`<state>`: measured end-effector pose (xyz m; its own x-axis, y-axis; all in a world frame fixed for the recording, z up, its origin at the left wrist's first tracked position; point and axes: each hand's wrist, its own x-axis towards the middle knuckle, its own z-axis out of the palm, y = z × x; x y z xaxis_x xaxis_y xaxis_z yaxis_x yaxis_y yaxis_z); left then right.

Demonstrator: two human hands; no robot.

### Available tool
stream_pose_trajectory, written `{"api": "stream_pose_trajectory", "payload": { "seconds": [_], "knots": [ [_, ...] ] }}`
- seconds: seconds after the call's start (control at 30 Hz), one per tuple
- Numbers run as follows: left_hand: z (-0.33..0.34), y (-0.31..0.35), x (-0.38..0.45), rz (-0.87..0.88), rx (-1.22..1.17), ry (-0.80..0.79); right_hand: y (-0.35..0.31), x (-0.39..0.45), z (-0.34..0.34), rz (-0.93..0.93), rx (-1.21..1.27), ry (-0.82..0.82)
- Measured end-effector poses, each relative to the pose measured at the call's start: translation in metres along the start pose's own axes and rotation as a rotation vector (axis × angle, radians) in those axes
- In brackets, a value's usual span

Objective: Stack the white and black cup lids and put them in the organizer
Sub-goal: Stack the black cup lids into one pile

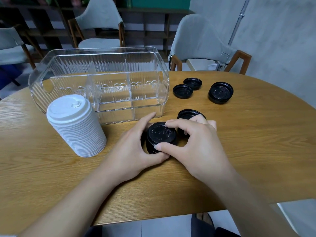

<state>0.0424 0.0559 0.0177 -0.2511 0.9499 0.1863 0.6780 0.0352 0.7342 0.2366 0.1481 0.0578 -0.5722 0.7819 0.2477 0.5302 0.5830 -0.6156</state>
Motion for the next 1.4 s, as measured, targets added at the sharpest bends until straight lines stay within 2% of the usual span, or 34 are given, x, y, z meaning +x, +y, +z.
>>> {"api": "stream_pose_trajectory", "payload": {
  "seconds": [0.17, 0.3, 0.37, 0.53, 0.73, 0.83, 1.23, 1.4],
  "knots": [
    [0.0, 0.002, 0.0, 0.036, -0.008, -0.015, 0.0, -0.001, -0.004, 0.001, 0.027, -0.025],
    [0.001, -0.001, 0.001, 0.049, 0.008, -0.019, 0.01, 0.005, -0.019, -0.005, 0.074, 0.093],
    [0.0, -0.002, 0.001, 0.03, 0.0, -0.016, 0.021, 0.01, -0.027, -0.028, -0.021, 0.147],
    [-0.003, 0.004, -0.001, 0.005, -0.114, 0.011, 0.047, 0.013, -0.02, -0.067, -0.265, 0.126],
    [-0.002, 0.006, -0.001, 0.005, -0.149, 0.028, 0.051, 0.016, -0.014, -0.12, -0.294, 0.206],
    [-0.001, 0.006, -0.001, 0.014, -0.149, 0.051, 0.05, 0.015, -0.012, -0.11, -0.293, 0.194],
    [-0.002, 0.005, -0.002, 0.024, -0.135, 0.046, 0.043, 0.014, -0.022, -0.025, -0.102, 0.242],
    [-0.002, 0.005, -0.001, 0.034, -0.17, 0.077, 0.024, 0.007, -0.027, -0.002, 0.142, 0.285]
  ]
}}
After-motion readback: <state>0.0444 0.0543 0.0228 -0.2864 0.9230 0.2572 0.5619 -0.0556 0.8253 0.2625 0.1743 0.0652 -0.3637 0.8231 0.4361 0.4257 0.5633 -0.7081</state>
